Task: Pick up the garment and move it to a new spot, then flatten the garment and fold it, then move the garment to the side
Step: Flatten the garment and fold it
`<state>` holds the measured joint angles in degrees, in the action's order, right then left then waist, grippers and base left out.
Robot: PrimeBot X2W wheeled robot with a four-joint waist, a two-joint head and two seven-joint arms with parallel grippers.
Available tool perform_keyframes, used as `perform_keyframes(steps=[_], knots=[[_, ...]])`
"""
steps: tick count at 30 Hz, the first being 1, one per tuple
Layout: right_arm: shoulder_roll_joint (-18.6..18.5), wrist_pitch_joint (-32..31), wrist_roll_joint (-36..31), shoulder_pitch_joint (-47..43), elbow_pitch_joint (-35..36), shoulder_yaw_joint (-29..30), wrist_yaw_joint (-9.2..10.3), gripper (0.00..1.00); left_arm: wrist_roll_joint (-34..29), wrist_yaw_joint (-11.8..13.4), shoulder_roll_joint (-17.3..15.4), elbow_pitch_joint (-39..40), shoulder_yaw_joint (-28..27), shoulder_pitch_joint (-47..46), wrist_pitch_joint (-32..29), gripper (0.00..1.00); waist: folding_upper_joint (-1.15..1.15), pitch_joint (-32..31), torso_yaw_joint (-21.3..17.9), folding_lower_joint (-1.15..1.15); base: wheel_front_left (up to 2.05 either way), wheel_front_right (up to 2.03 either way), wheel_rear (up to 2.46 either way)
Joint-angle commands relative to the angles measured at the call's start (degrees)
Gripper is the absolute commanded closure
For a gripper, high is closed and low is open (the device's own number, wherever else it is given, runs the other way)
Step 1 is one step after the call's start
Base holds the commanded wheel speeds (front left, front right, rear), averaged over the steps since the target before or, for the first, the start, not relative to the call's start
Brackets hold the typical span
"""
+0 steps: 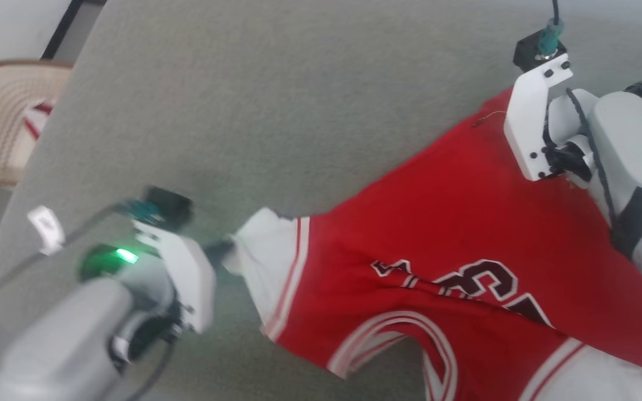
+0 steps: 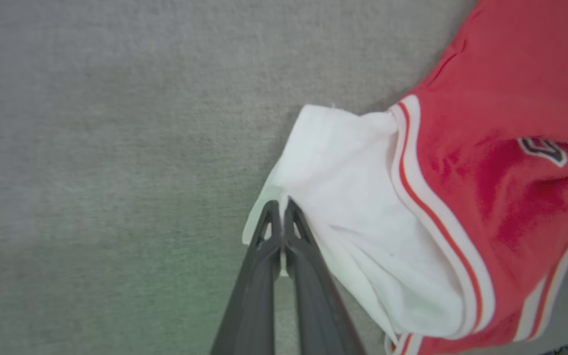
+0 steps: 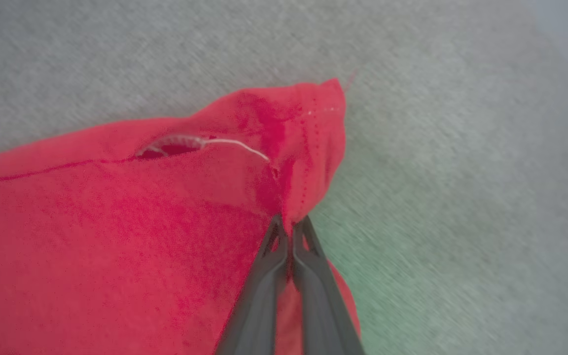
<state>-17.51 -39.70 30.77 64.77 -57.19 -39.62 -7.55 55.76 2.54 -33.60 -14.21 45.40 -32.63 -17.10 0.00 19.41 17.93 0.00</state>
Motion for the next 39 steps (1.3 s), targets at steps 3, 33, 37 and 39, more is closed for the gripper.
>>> perform_keyframes(steps=[3, 33, 37, 39], knots=[[-1.2, 1.8, 2.5, 0.6, 2.2, -2.3, 0.09, 1.0, 0.6, 1.8, -3.1, 0.7, -2.4, -2.7, -1.7, 1.0, 0.0, -3.9, -3.7, 0.0, 0.0, 0.0, 0.0], [-5.2, 10.6, 8.5, 9.1, 14.2, -1.1, 0.08, 1.0, -5.9, 4.6, -10.0, -8.9, -8.6, -36.2, -13.3, 1.0, 0.0, -15.0, -22.9, 0.0, 0.0, 0.0, 0.0], [-2.0, 18.2, 2.9, 14.9, 6.6, 3.5, 0.08, 1.0, -10.2, 2.0, -6.8, -15.8, -9.0, -46.2, -6.2, 1.0, 0.0, -8.6, -22.9, 0.0, 0.0, 0.0, 0.0], [-0.6, 22.1, 0.3, 17.8, 3.1, 5.8, 0.09, 1.0, -12.2, 1.2, -5.4, -18.5, -9.2, -50.5, -2.7, 1.0, 0.0, -6.0, -22.6, 0.0, 0.0, 0.0, 0.0]])
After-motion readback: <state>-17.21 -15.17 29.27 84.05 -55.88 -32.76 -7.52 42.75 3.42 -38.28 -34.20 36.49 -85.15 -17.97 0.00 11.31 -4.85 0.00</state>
